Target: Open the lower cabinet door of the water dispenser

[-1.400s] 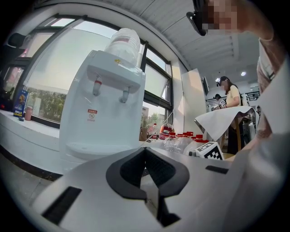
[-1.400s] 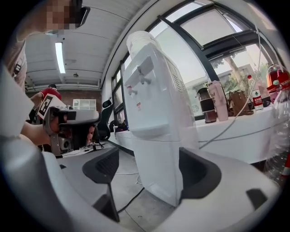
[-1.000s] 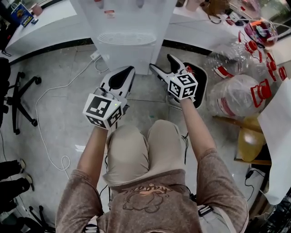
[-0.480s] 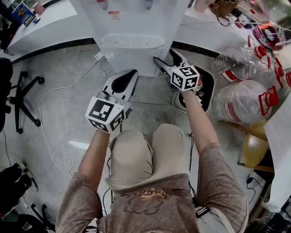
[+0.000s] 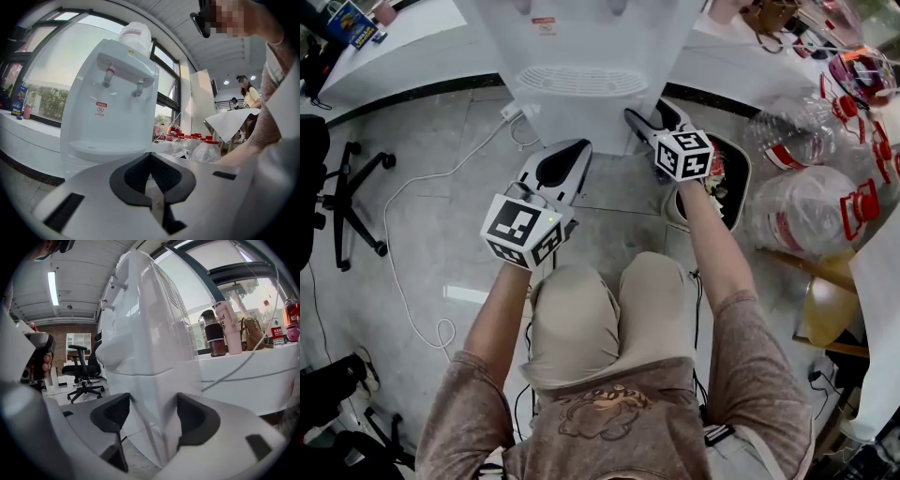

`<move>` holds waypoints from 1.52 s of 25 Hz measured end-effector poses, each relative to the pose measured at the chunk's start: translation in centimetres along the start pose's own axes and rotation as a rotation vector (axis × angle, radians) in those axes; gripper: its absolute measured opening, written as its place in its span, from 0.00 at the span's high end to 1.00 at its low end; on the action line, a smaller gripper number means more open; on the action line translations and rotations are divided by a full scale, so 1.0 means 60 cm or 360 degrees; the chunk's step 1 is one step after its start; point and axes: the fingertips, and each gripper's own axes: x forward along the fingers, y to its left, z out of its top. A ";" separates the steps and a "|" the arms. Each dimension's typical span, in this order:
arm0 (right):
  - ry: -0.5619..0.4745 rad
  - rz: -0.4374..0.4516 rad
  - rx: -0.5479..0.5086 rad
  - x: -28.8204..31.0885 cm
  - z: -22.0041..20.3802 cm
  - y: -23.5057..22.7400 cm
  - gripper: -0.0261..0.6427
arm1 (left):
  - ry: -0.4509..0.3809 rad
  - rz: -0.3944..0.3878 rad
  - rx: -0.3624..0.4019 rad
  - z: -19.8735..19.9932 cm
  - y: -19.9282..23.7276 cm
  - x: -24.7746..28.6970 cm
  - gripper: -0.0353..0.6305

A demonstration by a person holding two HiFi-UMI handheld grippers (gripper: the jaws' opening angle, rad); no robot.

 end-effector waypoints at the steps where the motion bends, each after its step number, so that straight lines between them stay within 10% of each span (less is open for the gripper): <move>1: -0.0005 -0.0009 0.0005 0.000 -0.001 0.000 0.50 | 0.0000 -0.0003 0.0002 0.000 -0.001 -0.001 0.93; 38: 0.0085 -0.0031 -0.0073 -0.065 -0.028 0.059 0.62 | -0.0014 0.0020 -0.0019 0.006 -0.063 -0.053 0.93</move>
